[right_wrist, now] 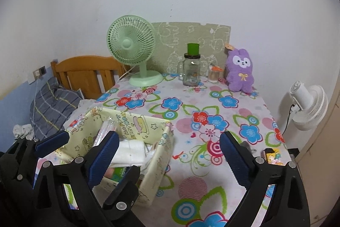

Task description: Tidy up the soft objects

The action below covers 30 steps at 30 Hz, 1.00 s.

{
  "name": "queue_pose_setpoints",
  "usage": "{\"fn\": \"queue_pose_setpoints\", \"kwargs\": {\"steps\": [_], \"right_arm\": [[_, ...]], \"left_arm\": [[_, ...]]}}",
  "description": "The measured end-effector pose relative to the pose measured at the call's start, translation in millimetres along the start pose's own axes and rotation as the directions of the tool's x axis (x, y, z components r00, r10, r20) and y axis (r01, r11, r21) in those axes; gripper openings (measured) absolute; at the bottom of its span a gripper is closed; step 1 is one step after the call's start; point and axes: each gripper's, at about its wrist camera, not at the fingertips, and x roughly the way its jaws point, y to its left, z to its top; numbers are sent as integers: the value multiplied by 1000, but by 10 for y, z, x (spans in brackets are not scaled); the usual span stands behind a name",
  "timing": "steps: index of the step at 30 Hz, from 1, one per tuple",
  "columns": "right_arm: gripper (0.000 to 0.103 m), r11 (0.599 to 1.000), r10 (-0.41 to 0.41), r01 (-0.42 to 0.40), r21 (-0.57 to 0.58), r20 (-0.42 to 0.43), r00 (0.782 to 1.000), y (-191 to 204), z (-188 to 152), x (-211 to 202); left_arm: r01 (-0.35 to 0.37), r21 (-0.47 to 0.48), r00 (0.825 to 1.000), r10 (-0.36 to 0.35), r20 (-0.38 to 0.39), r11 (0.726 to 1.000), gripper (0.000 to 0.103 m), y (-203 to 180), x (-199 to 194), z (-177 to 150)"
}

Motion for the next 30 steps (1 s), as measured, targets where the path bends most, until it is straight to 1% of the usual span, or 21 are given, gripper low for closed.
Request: {"fn": "queue_pose_setpoints", "kwargs": {"steps": [9, 16, 20, 23, 30], "right_arm": [[98, 999, -34, 33, 10, 20, 999, -222, -63, -156], [101, 998, -53, 52, 31, 33, 998, -419, -118, -239], [102, 996, -78, 77, 33, 37, 996, -520, -147, -258], [102, 995, -95, 94, 31, 46, 994, -598, -171, -282], [103, 992, -119, 118, 34, 55, 991, -762, -224, -296]], "left_arm": [[23, 12, 999, -24, 24, 1000, 103, -230, -63, -14], [15, 33, 999, -16, 47, 999, 103, -448, -102, -18], [32, 42, 999, -34, 39, 999, 103, -580, -74, -26], [51, 49, 998, -54, 45, 997, 103, -664, -60, -36], [71, 56, 996, -75, 57, 996, 103, -820, -43, -62]]}}
